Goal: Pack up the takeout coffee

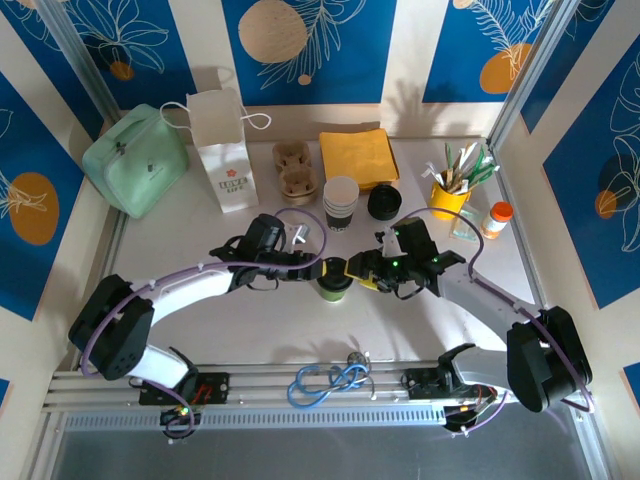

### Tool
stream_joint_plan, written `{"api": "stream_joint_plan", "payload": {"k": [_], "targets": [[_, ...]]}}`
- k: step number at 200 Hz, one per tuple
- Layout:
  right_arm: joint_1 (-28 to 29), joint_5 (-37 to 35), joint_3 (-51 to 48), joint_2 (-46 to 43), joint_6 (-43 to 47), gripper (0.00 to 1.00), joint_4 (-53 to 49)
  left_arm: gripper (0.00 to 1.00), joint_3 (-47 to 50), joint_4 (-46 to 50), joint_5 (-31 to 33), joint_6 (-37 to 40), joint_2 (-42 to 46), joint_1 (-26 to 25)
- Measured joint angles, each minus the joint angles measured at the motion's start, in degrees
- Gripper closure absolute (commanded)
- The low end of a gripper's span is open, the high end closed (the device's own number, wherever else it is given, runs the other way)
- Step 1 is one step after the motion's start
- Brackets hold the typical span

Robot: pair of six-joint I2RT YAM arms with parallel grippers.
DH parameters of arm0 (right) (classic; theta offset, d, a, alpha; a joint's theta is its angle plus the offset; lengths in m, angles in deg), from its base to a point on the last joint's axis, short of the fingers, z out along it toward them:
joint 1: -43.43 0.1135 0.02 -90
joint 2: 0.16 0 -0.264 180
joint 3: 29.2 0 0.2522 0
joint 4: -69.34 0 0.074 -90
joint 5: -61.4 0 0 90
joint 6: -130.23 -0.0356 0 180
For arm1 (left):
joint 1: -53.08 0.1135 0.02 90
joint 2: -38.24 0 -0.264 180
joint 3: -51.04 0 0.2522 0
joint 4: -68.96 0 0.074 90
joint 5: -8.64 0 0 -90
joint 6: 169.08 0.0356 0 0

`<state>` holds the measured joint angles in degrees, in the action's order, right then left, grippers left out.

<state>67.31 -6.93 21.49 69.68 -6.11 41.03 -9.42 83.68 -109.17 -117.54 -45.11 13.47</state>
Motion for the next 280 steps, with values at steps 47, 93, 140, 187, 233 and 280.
{"api": "stream_joint_plan", "payload": {"k": [47,93,140,187,233,280], "targets": [[0.2,0.4,-1.3,-0.7,-0.7,0.42,1.8,0.6,0.0,-0.2,0.0,0.0,0.0,0.0],[1.3,-0.5,-1.3,-0.8,-0.7,0.42,2.2,0.6,0.1,-0.3,1.3,0.0,0.2,-0.1],[1.7,-2.2,-0.1,-1.1,-0.6,0.41,0.0,0.59,0.1,-0.3,1.6,0.0,0.3,-0.3],[1.8,-3.7,1.5,-1.1,-0.1,0.39,-3.3,0.57,-0.8,0.8,2.4,0.0,0.3,-1.0],[1.8,-4.8,3.1,-1.0,0.5,0.39,-6.2,0.57,-2.4,2.9,3.1,0.0,-0.2,-1.4],[1.8,-5.3,4.9,-1.0,1.0,0.38,-8.1,0.57,-3.0,3.9,4.3,0.0,-0.5,-1.4]]}}
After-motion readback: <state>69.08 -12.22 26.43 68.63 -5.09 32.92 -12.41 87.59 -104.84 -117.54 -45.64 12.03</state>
